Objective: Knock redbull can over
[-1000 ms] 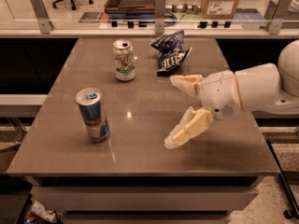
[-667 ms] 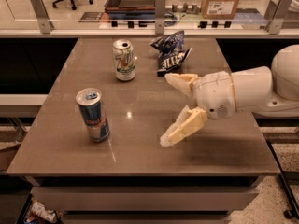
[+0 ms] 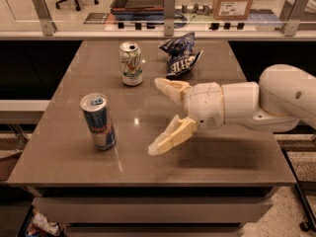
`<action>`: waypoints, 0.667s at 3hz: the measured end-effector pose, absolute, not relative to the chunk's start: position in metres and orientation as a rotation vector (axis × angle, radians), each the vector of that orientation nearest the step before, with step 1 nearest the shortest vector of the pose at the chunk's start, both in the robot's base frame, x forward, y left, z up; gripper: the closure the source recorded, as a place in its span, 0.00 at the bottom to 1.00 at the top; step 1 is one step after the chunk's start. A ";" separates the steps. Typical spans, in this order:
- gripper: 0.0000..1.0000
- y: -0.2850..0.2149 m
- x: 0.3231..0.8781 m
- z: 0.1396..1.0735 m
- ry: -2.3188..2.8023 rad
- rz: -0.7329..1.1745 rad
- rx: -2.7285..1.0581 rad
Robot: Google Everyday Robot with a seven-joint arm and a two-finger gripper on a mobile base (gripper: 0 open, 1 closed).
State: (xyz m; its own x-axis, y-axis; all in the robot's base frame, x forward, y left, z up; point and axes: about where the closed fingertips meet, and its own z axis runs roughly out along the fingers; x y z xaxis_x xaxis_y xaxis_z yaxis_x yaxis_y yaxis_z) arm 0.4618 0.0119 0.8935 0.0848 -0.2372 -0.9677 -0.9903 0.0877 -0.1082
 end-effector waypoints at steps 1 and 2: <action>0.00 0.030 0.451 0.893 1.318 0.947 -1.311; 0.00 0.050 0.439 0.893 1.302 0.952 -1.293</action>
Offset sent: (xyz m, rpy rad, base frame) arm -0.0352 0.0592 -0.0029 0.0932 -0.0225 -0.0291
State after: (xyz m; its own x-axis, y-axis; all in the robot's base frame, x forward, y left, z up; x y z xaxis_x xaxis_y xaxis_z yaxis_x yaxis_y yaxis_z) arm 0.4393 0.0503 0.8928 0.1016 -0.1764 -0.9791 -0.9865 0.1095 -0.1221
